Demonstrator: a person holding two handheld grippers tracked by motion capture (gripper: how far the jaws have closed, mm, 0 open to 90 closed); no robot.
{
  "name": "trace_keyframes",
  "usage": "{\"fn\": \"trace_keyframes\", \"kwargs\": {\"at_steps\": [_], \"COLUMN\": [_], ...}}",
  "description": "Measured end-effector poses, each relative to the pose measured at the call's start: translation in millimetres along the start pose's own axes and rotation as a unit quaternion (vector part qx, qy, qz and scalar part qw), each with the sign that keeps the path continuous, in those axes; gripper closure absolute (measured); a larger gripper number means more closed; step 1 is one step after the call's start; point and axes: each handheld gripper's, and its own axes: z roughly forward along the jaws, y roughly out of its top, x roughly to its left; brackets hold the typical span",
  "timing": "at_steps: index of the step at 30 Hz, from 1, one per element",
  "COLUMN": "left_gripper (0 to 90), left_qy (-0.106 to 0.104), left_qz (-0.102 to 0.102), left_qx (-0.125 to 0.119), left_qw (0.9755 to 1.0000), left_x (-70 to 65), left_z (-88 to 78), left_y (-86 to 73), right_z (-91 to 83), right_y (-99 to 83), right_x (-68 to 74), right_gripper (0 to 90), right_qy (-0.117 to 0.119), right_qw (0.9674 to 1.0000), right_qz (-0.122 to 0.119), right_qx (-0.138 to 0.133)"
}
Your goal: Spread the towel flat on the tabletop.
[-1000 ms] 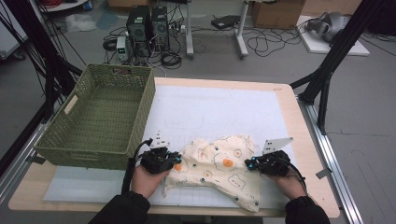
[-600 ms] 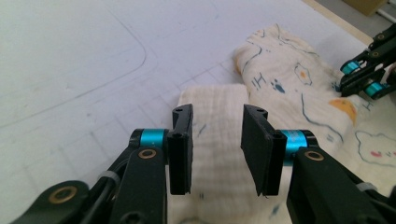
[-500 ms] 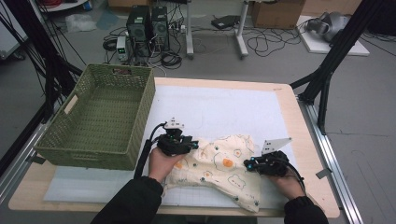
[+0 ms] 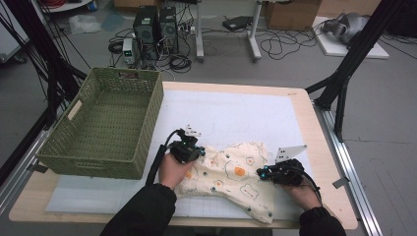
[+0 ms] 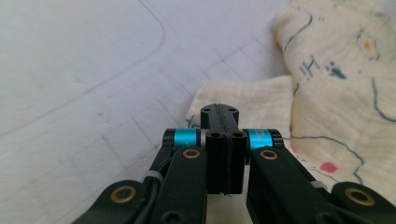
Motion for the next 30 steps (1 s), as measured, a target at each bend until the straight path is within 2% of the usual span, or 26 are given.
{"fn": "trace_keyframes", "kwargs": {"at_steps": [3, 6, 9, 11, 12, 13, 15, 16, 19, 23, 25, 26, 28, 30], "left_gripper": [89.7, 89.7, 89.6, 89.4, 88.6, 86.1, 78.0, 74.6, 66.9, 57.9, 58.9, 61.8, 69.5, 80.0], "left_qy": [0.019, 0.030, 0.025, 0.012, 0.008, 0.005, -0.008, -0.007, -0.025, -0.012, -0.007, -0.008, -0.007, -0.004], "left_qz": [-0.004, -0.018, -0.030, -0.039, -0.038, -0.041, -0.047, -0.045, -0.048, -0.046, -0.053, -0.055, -0.044, -0.030], "left_qx": [-0.022, -0.039, -0.034, -0.033, -0.038, -0.048, -0.059, -0.060, -0.067, -0.053, -0.039, -0.027, 0.002, 0.022], "left_qw": [0.9996, 0.9986, 0.9986, 0.9986, 0.9985, 0.9980, 0.9971, 0.9972, 0.9963, 0.9974, 0.9978, 0.9981, 0.9990, 0.9993], "left_x": [2.2, 6.6, 11.5, 13.9, 14.7, 15.5, 18.2, 18.6, 19.9, 19.9, 21.3, 22.3, 22.8, 21.2], "left_z": [-15.7, -32.7, -43.1, -46.6, -48.2, -49.3, -49.1, -48.1, -37.7, -19.8, -11.6, -7.8, -0.8, 3.3], "left_y": [-4.0, -12.7, -25.8, -31.6, -32.2, -31.2, -26.2, -23.0, -12.6, -3.3, -3.5, -4.6, -7.5, -10.0], "right_z": [-1.9, -5.4, -8.5, -9.5, -10.2, -11.2, -14.2, -15.0, -15.5, -7.3, 0.7, 4.9, 13.0, 18.1], "right_y": [0.2, 0.4, -0.5, 0.1, 2.3, 5.5, 14.0, 18.7, 31.8, 38.6, 37.7, 36.5, 34.6, 34.3], "right_x": [2.9, 8.0, 14.4, 16.7, 16.9, 15.7, 10.6, 7.0, -8.4, -30.3, -37.4, -40.1, -42.5, -40.4], "right_gripper": [88.4, 88.7, 88.8, 88.0, 83.8, 81.6, 73.8, 71.0, 63.6, 58.4, 58.1, 58.2, 59.7, 65.0], "right_qy": [0.001, 0.003, 0.011, 0.022, 0.021, 0.016, 0.008, 0.001, -0.021, -0.044, -0.044, -0.047, -0.042, -0.043], "right_qw": [1.0000, 1.0000, 0.9998, 0.9996, 0.9996, 0.9997, 0.9999, 0.9999, 0.9994, 0.9983, 0.9983, 0.9983, 0.9982, 0.9981], "right_qz": [-0.002, -0.007, -0.014, -0.014, -0.016, -0.014, -0.011, -0.005, 0.006, 0.027, 0.035, 0.035, 0.033, 0.020], "right_qx": [0.001, 0.002, 0.009, 0.011, 0.012, 0.012, -0.003, -0.013, -0.026, -0.026, -0.013, 0.000, 0.028, 0.040]}}
